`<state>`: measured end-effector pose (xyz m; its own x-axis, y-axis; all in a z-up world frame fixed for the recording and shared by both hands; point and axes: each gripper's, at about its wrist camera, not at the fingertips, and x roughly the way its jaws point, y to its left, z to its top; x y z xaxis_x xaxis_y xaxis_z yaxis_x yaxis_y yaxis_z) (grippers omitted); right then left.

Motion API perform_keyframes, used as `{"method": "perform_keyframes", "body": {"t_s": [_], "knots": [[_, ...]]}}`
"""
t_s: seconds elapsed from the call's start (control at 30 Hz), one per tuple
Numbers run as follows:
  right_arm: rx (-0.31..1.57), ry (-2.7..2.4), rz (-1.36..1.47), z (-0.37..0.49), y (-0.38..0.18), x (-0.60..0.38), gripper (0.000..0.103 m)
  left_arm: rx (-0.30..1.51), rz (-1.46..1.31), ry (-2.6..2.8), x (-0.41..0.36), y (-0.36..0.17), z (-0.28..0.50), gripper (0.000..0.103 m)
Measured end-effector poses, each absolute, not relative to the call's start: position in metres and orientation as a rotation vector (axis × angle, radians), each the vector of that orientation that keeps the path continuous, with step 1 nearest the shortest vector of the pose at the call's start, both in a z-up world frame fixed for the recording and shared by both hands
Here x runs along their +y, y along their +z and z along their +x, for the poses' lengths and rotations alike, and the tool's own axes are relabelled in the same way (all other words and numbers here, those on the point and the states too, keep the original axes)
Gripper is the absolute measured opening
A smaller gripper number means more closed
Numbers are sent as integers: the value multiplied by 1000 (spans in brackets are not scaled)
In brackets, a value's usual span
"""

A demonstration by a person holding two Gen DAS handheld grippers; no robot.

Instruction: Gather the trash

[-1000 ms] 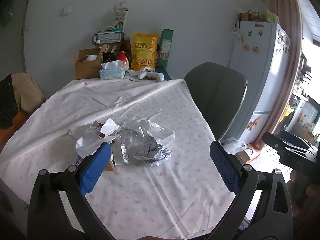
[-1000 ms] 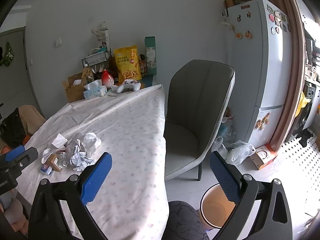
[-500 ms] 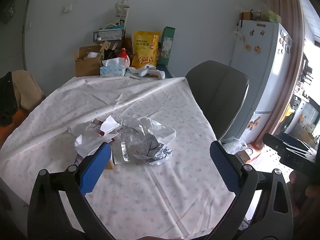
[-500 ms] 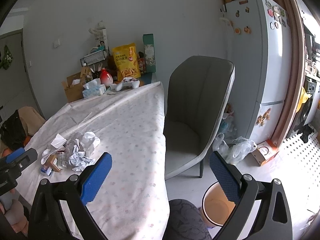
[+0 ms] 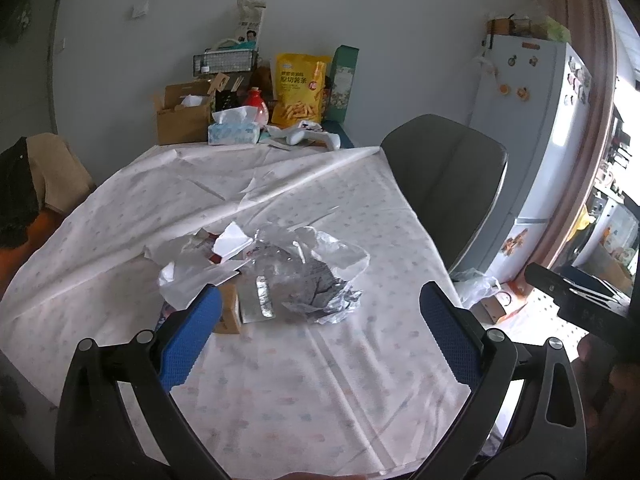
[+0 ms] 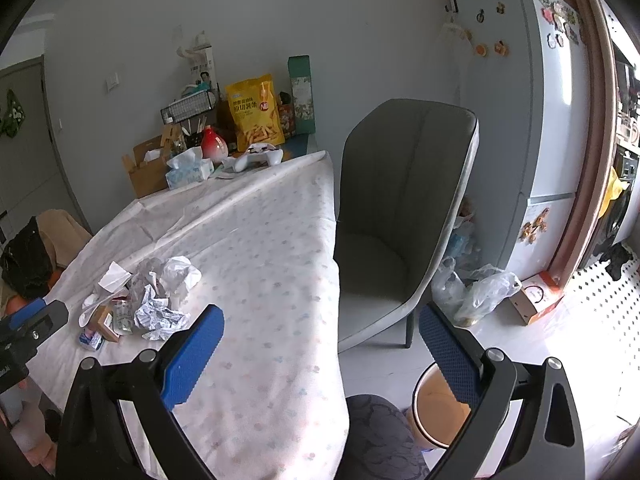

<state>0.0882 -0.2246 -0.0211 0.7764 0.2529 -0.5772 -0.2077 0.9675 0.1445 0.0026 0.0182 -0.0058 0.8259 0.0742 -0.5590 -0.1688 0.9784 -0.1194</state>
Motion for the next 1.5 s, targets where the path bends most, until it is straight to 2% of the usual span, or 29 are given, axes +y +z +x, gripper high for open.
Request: {"method": "perform_keyframes", "body": {"t_s": [0.53, 0.77, 1.03, 1.23, 1.5], "knots": [[690, 485, 28, 117, -29, -152, 95, 617, -288, 228, 84, -27, -13, 97], [706, 550, -7, 117, -33, -122, 93, 651, -346, 265, 111, -46, -11, 89], [751, 607, -37, 120, -46, -95, 88, 693, -386, 306, 135, -70, -2, 88], [777, 622, -48, 125, -54, -85, 85, 680, -415, 297, 146, -74, 6, 72], [789, 664, -89, 127, -55, -66, 80, 691, -500, 274, 152, -81, 23, 71]]}}
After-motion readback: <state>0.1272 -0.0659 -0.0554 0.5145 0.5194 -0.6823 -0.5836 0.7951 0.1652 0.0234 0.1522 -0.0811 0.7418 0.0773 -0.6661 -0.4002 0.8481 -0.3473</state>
